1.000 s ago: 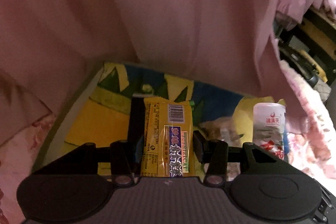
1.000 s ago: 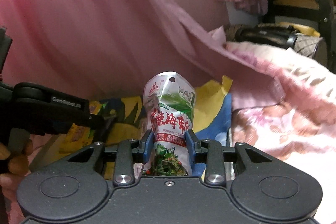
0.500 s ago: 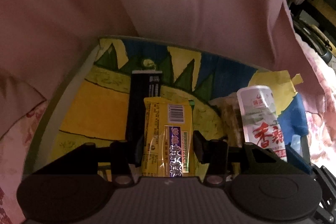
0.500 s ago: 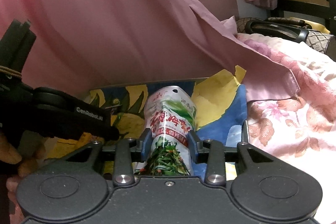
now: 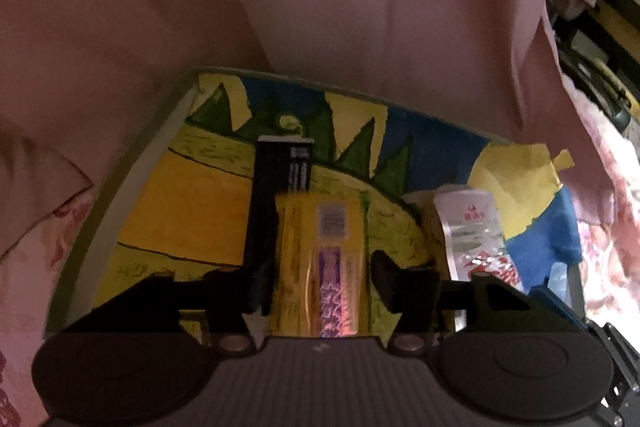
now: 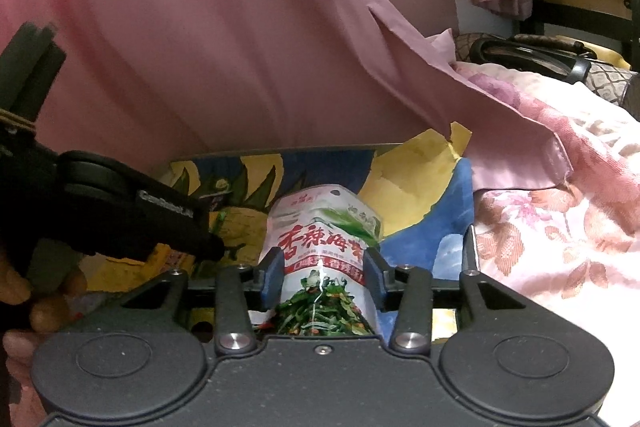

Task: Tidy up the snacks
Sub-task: 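Carry both packs into the grey box and open the left tool, then open the right tool to drop the seaweed pouch and lift both tools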

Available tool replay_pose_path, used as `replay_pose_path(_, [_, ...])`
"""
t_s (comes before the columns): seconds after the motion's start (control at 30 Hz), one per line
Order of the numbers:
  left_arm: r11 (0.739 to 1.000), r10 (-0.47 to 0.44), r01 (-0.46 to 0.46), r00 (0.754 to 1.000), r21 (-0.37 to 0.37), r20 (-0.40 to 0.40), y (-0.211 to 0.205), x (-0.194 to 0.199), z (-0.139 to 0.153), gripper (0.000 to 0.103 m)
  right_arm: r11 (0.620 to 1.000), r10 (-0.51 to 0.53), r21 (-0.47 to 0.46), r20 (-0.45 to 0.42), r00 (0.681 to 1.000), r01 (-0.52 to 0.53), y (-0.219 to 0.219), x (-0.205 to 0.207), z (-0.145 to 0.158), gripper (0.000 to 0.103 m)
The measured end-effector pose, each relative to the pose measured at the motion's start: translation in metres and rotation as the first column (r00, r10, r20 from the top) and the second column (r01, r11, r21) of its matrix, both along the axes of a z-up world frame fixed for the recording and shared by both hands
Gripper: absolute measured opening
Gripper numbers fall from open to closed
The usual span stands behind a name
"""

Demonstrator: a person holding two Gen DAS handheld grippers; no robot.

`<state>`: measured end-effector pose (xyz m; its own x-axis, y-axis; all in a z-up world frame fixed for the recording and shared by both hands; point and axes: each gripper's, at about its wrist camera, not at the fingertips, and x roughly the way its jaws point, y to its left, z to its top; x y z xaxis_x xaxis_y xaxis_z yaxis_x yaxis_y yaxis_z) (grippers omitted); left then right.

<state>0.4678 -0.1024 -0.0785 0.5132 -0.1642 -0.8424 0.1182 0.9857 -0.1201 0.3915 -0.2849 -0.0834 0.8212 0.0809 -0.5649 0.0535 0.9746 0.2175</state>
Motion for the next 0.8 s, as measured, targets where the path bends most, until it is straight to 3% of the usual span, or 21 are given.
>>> replay_pose_path(0.1, [1.0,0.011,-0.011,0.999,-0.009,0.032,0.004,-0.004,0.01,0.078,1.0,0.0,0.005,0.009,1.0,-0.001,-0.001,-0.003,0.003,0.054])
replay_pose_path(0.43, [0.997,0.062,-0.054,0.988,-0.056,0.143,0.022,-0.034,0.053,0.093,1.0,0.0,0.003,0.074,0.997,0.0,-0.002,-0.027,0.035,0.08])
replay_pose_path(0.67, [0.993,0.097,-0.074,0.955,-0.09,0.282,0.037,-0.077,0.094,0.102,1.0,0.014,-0.027,0.165,0.986,-0.01,0.002,-0.063,0.074,0.097])
replay_pose_path(0.8, [0.993,0.093,-0.062,0.928,-0.096,0.361,0.047,-0.107,0.115,0.102,0.998,0.021,-0.055,0.218,0.976,-0.009,0.007,-0.088,0.091,0.101])
